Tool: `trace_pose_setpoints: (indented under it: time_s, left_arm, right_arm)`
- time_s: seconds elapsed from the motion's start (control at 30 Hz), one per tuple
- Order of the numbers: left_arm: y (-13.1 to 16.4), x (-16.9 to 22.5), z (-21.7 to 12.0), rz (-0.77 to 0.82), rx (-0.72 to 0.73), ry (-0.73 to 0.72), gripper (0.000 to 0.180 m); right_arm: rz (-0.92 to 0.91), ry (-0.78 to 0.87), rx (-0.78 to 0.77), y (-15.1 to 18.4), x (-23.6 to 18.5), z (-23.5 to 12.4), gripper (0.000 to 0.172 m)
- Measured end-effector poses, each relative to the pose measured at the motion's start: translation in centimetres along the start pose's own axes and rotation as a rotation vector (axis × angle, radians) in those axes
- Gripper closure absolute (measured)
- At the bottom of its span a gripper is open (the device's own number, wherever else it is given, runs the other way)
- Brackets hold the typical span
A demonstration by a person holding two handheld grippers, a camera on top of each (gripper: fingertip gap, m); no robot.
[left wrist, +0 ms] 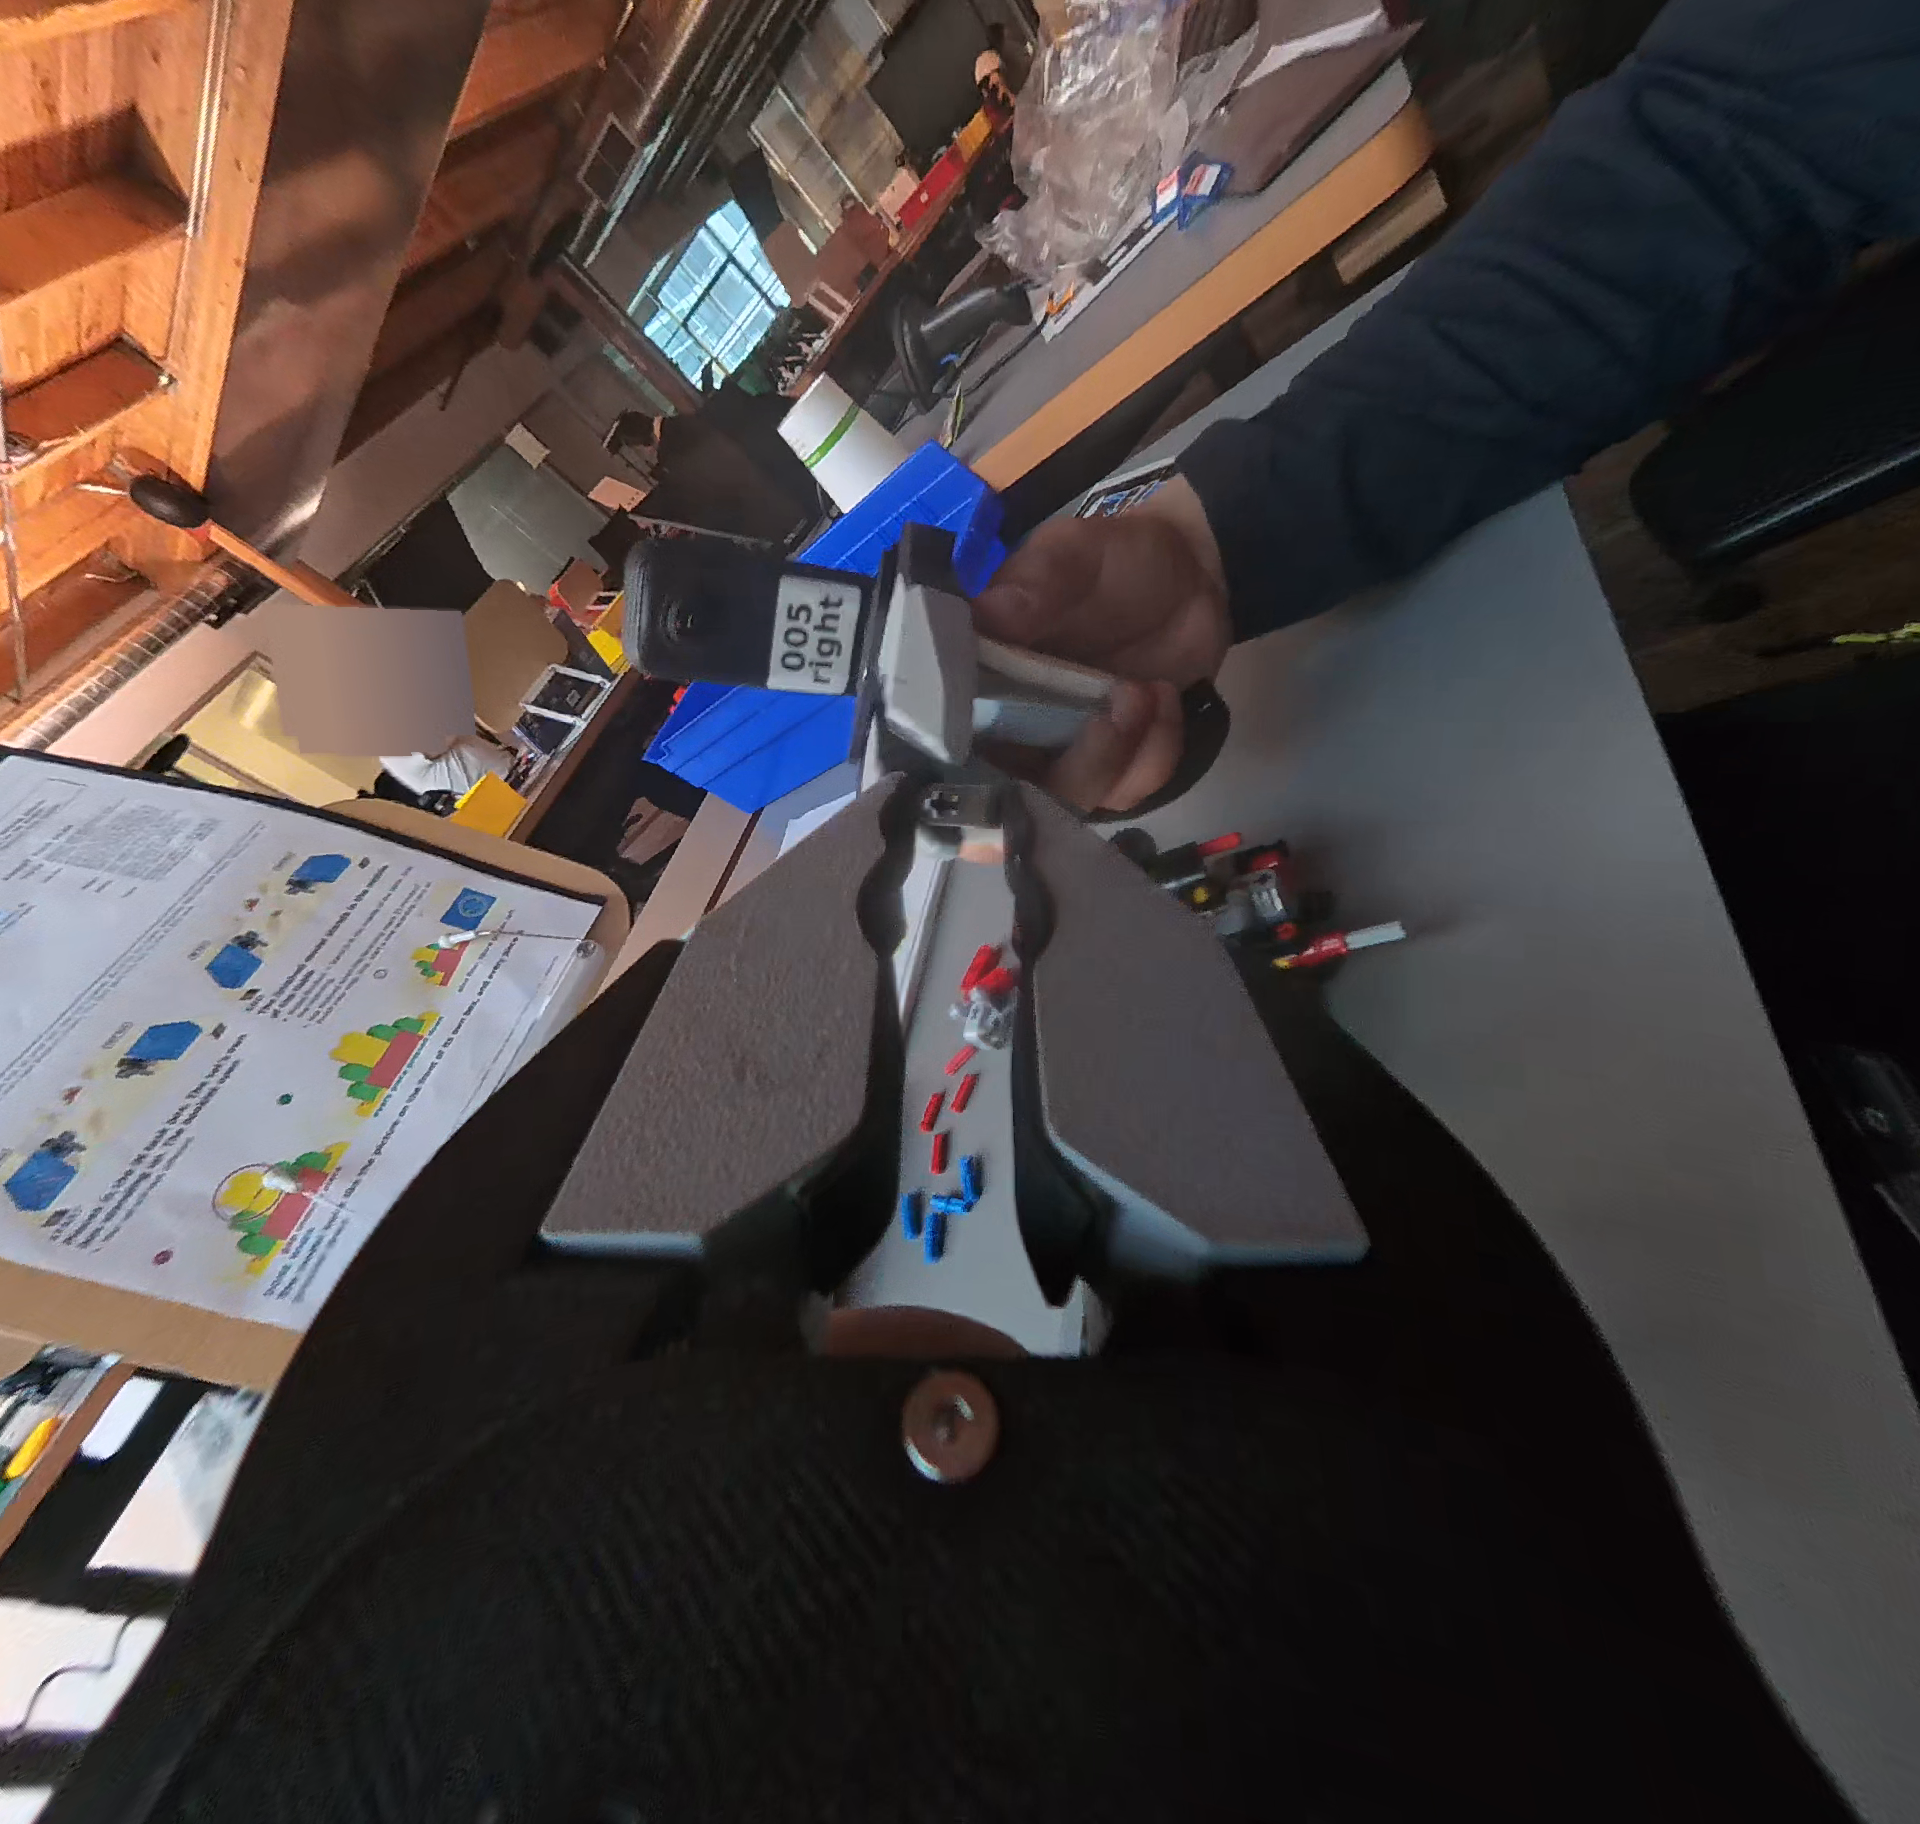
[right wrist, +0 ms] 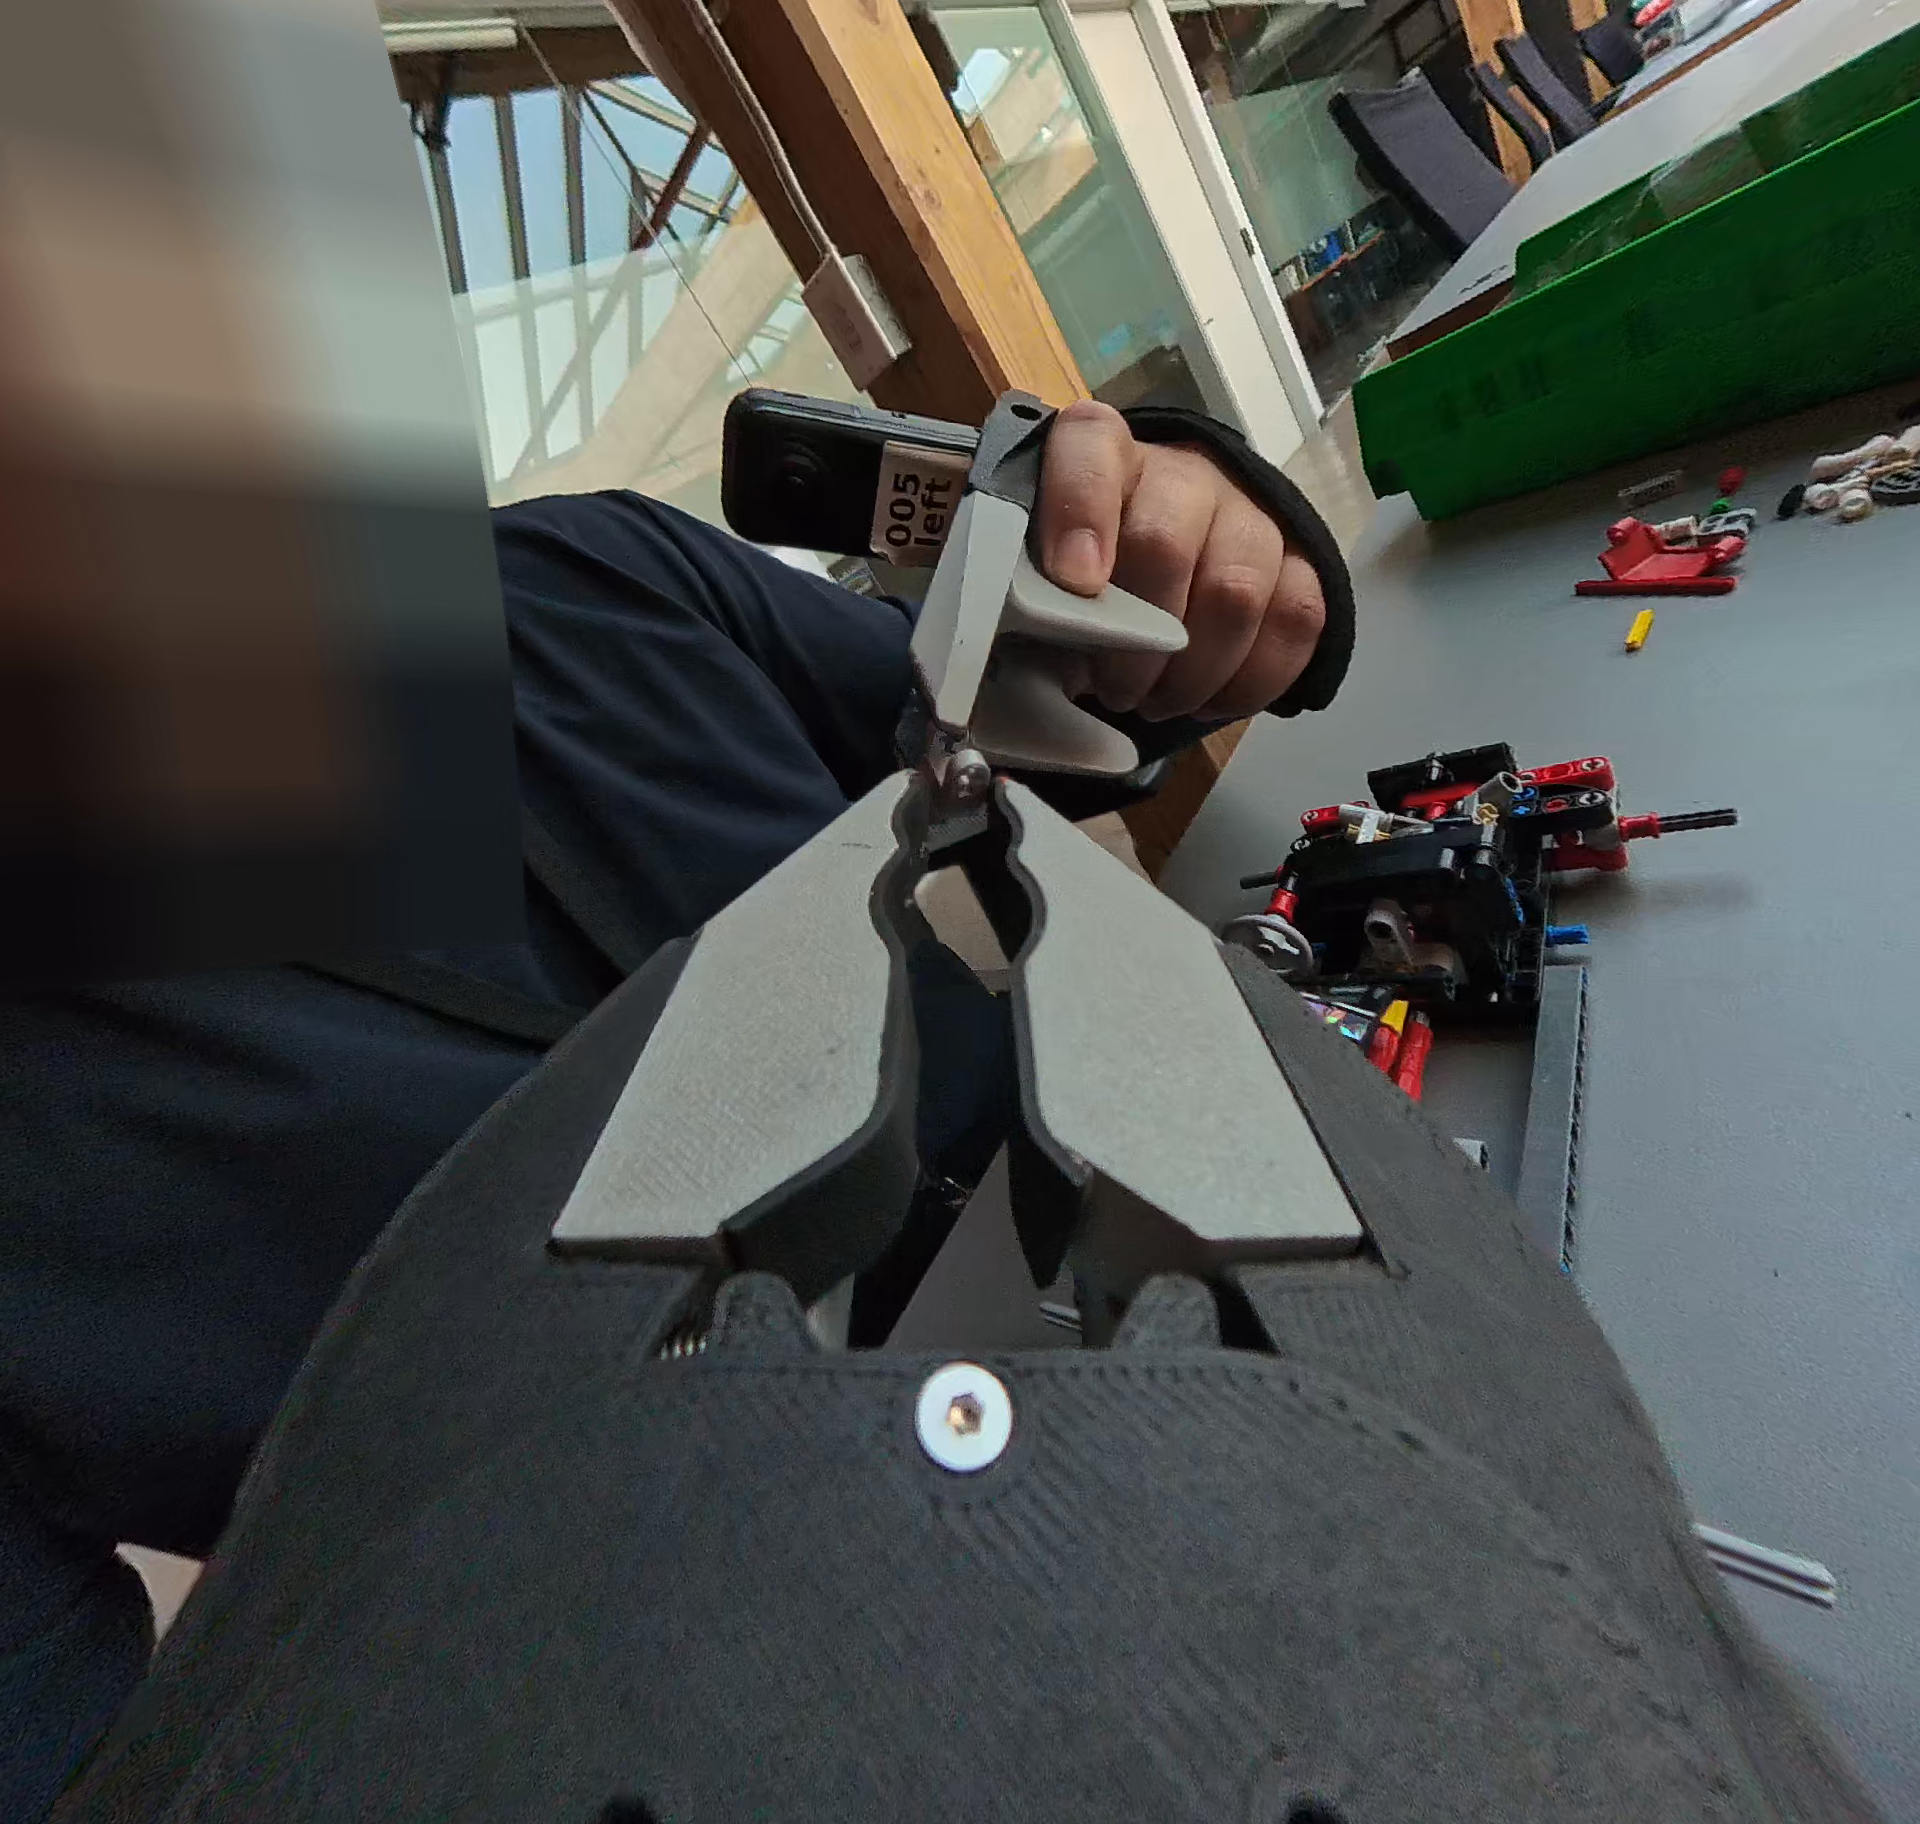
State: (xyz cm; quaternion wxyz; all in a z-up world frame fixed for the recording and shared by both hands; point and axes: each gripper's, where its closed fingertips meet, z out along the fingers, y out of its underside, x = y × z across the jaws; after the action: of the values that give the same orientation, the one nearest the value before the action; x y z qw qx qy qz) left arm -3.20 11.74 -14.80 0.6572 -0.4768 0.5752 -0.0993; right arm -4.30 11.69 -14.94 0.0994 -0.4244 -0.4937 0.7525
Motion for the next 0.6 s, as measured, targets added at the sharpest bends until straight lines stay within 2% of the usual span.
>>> trace_pose_setpoints:
  time_s: [0.1, 0.23, 0.37, 0.5, 0.6]
  left_arm:
    - [-0.7, 0.1, 0.0, -0.029, 0.045, 0.005, 0.168]
    - [-0.6, 0.0, 0.1, -0.025, 0.042, -0.002, 0.167]
    - [-0.4, -0.1, 0.1, -0.043, 0.04, -0.01, 0.167]
    - [0.4, -0.3, 0.4, -0.111, 0.006, -0.005, 0.167]
    - [1.9, -0.8, 0.7, -0.156, -0.075, -0.023, 0.168]
  right_arm:
    - [0.022, -0.029, 0.018, -0.2, -0.2, 0.1, 0.159]
    - [-0.015, -0.06, -0.031, 0.6, -0.9, 0.6, 0.162]
    - [-0.016, -0.054, -0.012, 0.3, -0.8, 0.6, 0.166]
    - [0.002, -0.025, -0.011, 0.1, -0.2, 0.2, 0.166]
    - [0.011, 0.036, 0.003, -0.2, 0.9, -0.7, 0.167]
